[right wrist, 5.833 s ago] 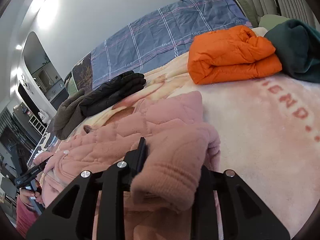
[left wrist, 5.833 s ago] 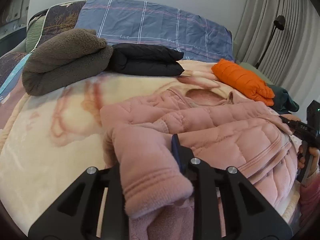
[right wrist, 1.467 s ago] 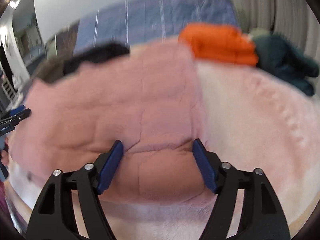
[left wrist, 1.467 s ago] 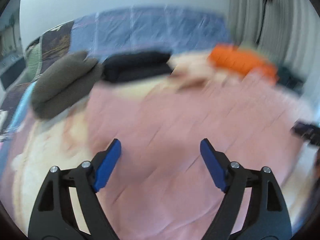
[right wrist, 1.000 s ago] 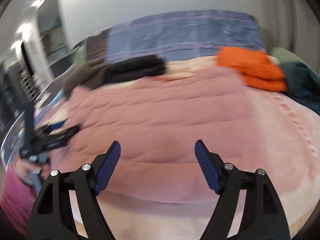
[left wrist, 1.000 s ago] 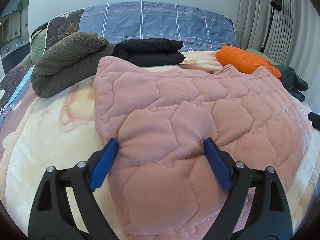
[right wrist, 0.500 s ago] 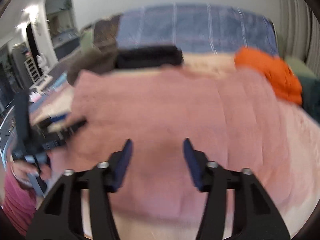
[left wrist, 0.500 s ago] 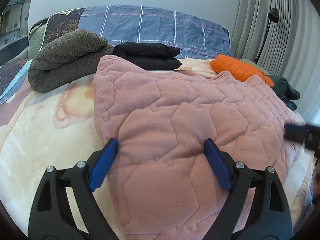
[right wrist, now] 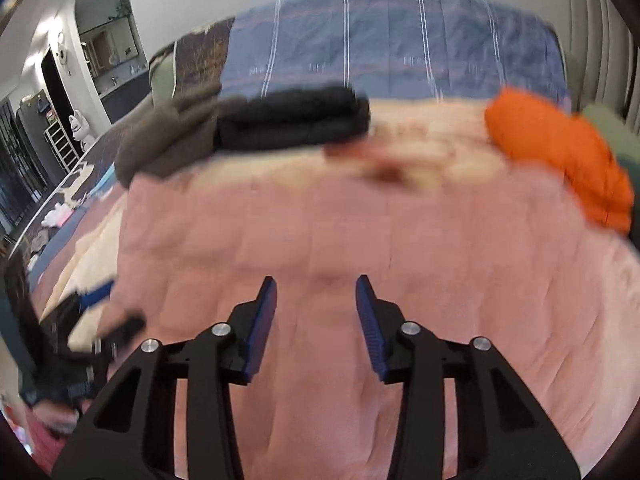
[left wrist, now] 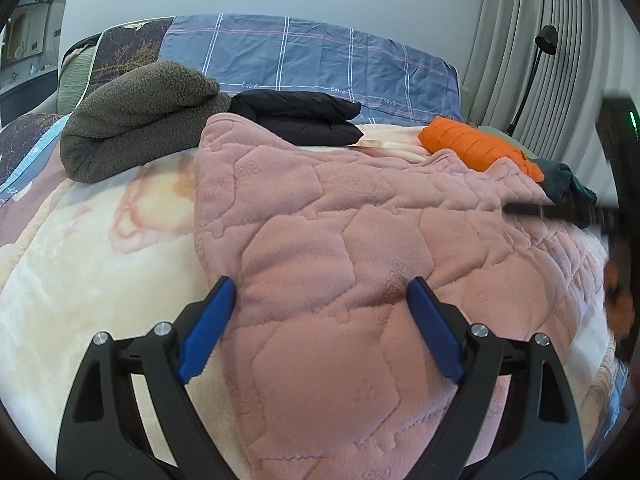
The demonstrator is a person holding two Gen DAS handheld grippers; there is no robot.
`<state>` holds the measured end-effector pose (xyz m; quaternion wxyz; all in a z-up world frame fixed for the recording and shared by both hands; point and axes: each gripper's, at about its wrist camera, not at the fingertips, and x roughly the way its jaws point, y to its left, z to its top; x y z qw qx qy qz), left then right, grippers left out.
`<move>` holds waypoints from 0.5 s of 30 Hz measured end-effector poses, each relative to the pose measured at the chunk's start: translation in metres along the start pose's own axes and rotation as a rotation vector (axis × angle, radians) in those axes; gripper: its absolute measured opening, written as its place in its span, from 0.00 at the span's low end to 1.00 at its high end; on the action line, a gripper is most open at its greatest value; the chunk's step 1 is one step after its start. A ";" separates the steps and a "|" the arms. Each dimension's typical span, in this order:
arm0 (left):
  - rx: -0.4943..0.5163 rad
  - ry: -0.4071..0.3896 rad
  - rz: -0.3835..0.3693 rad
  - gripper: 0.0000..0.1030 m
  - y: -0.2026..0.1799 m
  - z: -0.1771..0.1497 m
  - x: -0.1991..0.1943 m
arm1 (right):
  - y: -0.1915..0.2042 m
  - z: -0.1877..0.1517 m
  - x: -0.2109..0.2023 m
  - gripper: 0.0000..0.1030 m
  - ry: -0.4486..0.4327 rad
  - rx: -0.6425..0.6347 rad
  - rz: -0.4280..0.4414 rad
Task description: Fold large clothes
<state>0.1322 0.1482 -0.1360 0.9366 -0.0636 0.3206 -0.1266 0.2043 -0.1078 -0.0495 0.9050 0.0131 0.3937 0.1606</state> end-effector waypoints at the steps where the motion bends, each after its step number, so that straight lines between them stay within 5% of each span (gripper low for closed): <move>1: 0.000 0.000 -0.001 0.86 0.000 0.000 0.000 | 0.002 0.010 0.003 0.37 -0.018 -0.013 -0.012; 4: -0.004 -0.001 -0.004 0.86 0.001 -0.001 -0.002 | 0.006 0.035 0.027 0.25 0.005 -0.001 0.026; 9: -0.021 -0.004 -0.027 0.86 0.004 -0.002 -0.004 | -0.019 0.037 0.136 0.07 0.246 0.089 -0.002; 12: -0.037 -0.006 -0.049 0.86 0.009 -0.002 -0.004 | -0.031 0.036 0.148 0.01 0.251 0.169 0.028; 15: -0.052 -0.001 -0.069 0.86 0.011 -0.002 -0.004 | -0.023 0.037 0.145 0.01 0.234 0.114 -0.006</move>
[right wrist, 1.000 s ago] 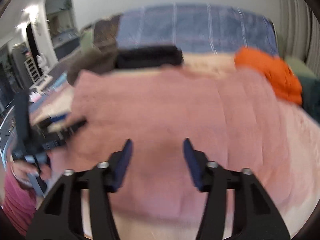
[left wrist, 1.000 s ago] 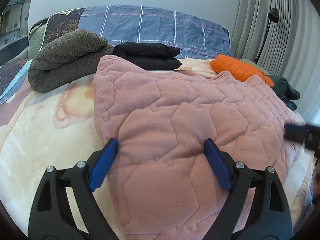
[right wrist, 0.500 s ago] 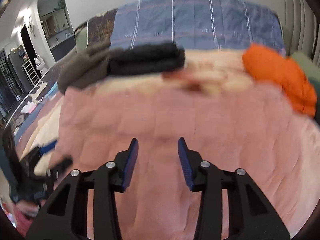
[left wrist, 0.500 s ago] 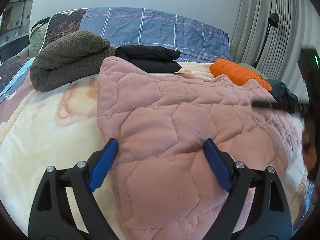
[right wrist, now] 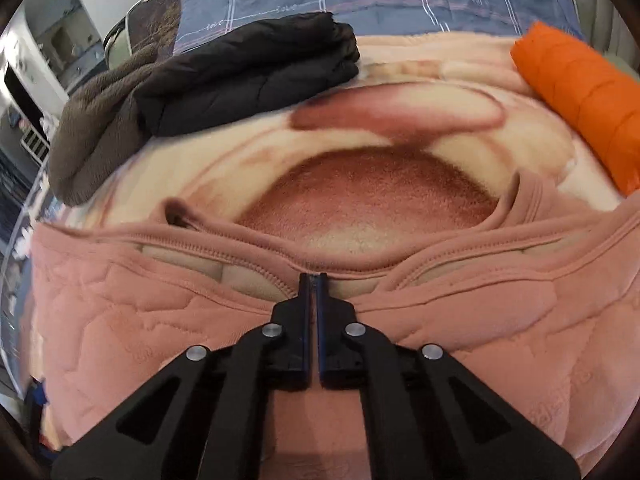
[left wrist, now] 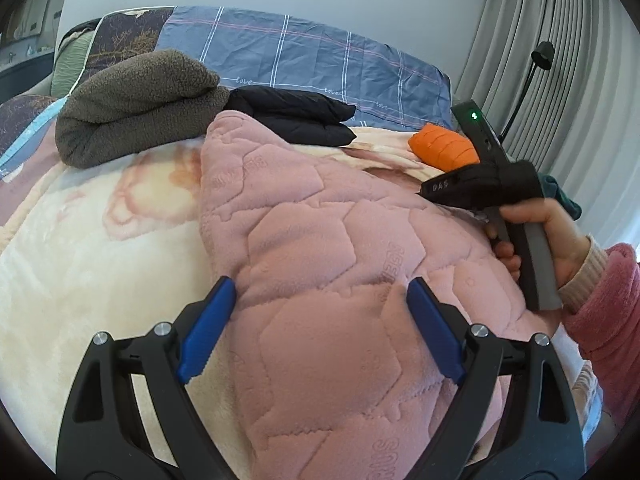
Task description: Fold large clothes
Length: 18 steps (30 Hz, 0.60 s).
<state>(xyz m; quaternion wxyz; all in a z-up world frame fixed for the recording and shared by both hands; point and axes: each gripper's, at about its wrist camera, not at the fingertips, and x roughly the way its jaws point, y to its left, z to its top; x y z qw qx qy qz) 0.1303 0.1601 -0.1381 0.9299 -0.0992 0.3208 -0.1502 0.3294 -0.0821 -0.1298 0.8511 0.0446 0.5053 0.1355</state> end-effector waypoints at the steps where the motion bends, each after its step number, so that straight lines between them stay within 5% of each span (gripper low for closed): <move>1: 0.000 0.000 0.000 0.86 0.000 0.000 0.000 | 0.002 -0.001 -0.001 0.01 -0.004 -0.007 -0.009; 7: -0.001 -0.002 0.002 0.86 0.001 -0.001 -0.002 | -0.001 -0.005 -0.002 0.01 -0.041 -0.018 -0.017; 11: -0.050 0.023 0.016 0.93 0.011 -0.001 0.001 | -0.005 -0.017 -0.040 0.07 -0.145 0.023 -0.022; 14: -0.170 0.078 -0.063 0.94 0.033 -0.003 0.007 | -0.001 -0.038 -0.080 0.25 -0.221 -0.010 -0.068; 18: -0.236 0.098 -0.108 0.94 0.044 -0.005 0.011 | 0.009 -0.060 -0.116 0.25 -0.245 -0.088 -0.064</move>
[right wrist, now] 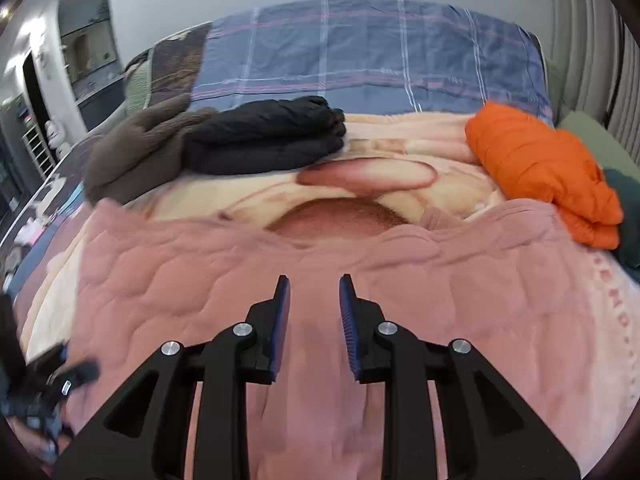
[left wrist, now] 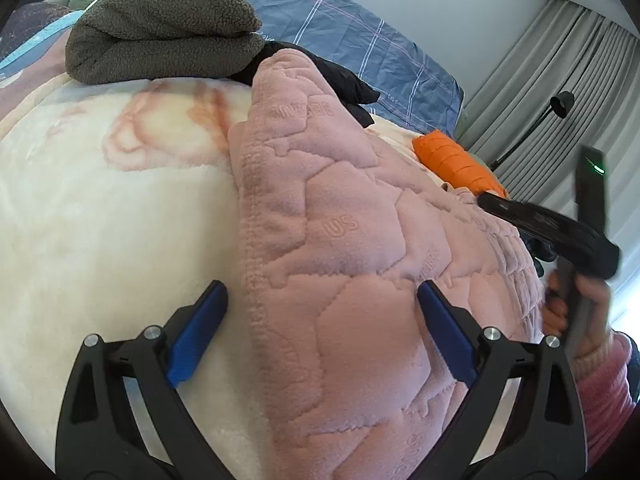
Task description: Fold large clothes
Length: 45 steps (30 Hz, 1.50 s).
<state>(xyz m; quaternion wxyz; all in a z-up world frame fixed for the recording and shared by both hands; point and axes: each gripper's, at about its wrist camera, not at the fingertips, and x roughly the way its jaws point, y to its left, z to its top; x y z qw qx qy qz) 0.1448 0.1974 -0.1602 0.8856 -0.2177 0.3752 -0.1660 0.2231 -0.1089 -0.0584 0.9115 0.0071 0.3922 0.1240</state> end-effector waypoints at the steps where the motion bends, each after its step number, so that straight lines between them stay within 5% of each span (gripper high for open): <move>1: 0.006 -0.001 0.006 0.94 -0.001 -0.001 0.001 | 0.003 -0.005 -0.013 0.25 -0.006 -0.009 0.026; 4: 0.006 -0.008 0.005 0.94 -0.001 -0.001 0.000 | 0.020 -0.025 -0.035 0.29 -0.022 -0.073 0.083; 8: -0.050 -0.036 -0.009 0.93 0.009 0.001 -0.005 | 0.081 -0.080 -0.057 0.53 -0.059 -0.339 0.113; 15: -0.178 -0.092 -0.030 0.82 0.037 0.006 -0.019 | 0.160 -0.152 -0.065 0.61 -0.093 -0.687 0.108; 19: -0.164 -0.088 -0.025 0.82 0.036 0.006 -0.018 | 0.177 -0.166 -0.058 0.63 -0.113 -0.820 0.074; 26: -0.166 -0.042 -0.017 0.84 0.041 0.011 -0.012 | 0.186 -0.175 -0.038 0.65 -0.102 -0.932 -0.006; 33: -0.075 0.054 0.037 0.84 0.027 0.049 -0.005 | 0.193 -0.173 -0.031 0.73 -0.116 -0.960 0.003; 38: -0.066 0.120 -0.044 0.84 0.034 0.088 0.040 | 0.196 -0.166 -0.021 0.73 -0.109 -0.928 0.008; 45: -0.091 0.066 -0.182 0.81 0.064 0.095 0.076 | 0.208 -0.162 -0.011 0.73 -0.129 -0.948 -0.013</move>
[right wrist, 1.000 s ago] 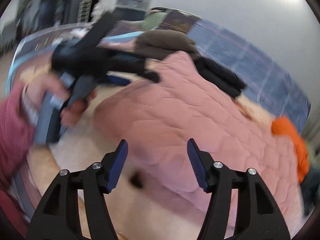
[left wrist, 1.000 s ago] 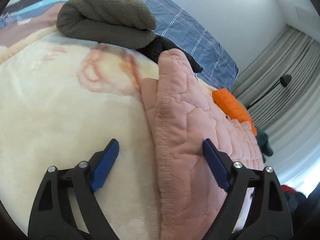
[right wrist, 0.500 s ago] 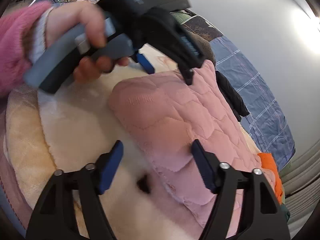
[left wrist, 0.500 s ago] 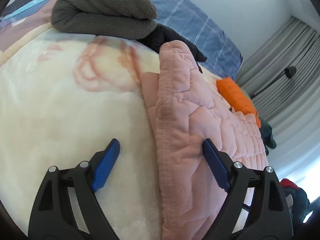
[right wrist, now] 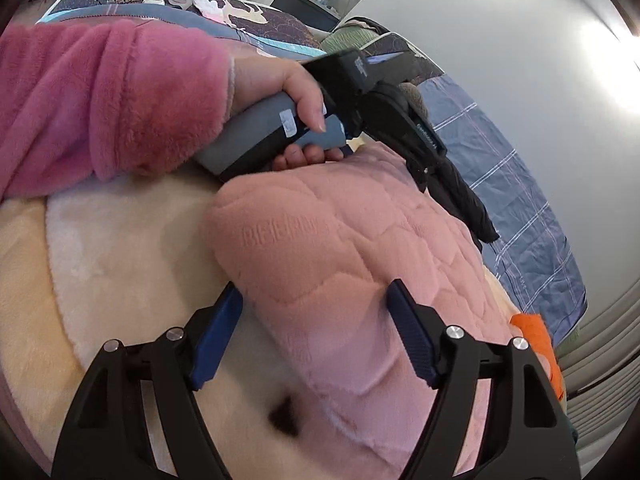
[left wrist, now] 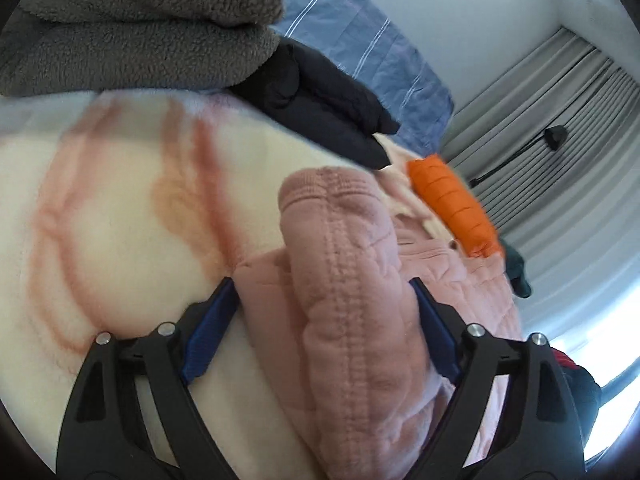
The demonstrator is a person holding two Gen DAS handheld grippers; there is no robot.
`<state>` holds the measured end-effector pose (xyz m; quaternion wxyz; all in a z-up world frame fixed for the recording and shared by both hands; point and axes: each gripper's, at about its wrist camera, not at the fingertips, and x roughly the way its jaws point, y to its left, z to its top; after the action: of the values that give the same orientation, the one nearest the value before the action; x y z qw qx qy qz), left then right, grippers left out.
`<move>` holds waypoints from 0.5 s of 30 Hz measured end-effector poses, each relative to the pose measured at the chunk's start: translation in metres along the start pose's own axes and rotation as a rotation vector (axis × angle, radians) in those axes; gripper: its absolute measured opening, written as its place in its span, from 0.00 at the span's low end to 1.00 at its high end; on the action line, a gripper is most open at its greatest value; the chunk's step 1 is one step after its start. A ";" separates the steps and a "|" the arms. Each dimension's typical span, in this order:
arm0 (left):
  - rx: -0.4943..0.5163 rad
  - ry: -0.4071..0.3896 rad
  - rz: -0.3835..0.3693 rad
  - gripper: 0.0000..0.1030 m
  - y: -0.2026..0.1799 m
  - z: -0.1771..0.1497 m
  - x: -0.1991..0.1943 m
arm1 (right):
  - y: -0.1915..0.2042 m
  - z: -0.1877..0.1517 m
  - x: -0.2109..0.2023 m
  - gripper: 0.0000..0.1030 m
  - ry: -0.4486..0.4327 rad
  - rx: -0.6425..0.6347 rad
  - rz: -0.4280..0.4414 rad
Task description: Fold large clothes
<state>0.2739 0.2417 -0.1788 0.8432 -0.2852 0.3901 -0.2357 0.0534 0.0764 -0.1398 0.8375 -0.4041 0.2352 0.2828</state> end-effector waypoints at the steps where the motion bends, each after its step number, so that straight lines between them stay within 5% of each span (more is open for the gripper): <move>1: 0.014 -0.006 -0.005 0.78 -0.001 -0.001 -0.002 | 0.001 0.002 0.003 0.73 -0.001 0.002 0.001; 8: 0.018 -0.020 -0.041 0.69 0.002 -0.005 -0.003 | 0.002 0.016 0.022 0.72 -0.005 0.002 -0.041; 15: 0.029 -0.024 -0.038 0.68 0.002 -0.006 -0.005 | -0.001 0.017 0.021 0.56 -0.015 0.046 -0.067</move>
<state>0.2665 0.2443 -0.1809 0.8472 -0.2830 0.3711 -0.2538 0.0720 0.0951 -0.1429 0.8572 -0.3903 0.2218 0.2523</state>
